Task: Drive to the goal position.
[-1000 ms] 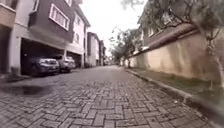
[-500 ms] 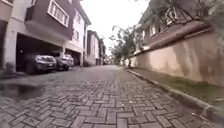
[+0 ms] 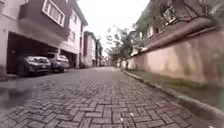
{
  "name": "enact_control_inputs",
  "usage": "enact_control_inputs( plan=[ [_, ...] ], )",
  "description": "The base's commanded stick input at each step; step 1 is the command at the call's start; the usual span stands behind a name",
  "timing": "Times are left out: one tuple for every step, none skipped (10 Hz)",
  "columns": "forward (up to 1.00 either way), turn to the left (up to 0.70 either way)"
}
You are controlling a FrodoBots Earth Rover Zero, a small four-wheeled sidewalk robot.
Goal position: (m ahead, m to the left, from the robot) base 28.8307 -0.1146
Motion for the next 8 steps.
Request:
enact_control_inputs(
  plan=[
    [0.69, 0.03],
    [0.69, 0.03],
    [0.69, 0.03],
    [0.69, 0.03],
    [0.69, 0.03],
    [0.69, 0.03],
    [0.69, 0.03],
    [0.69, 0.03]
  ],
)
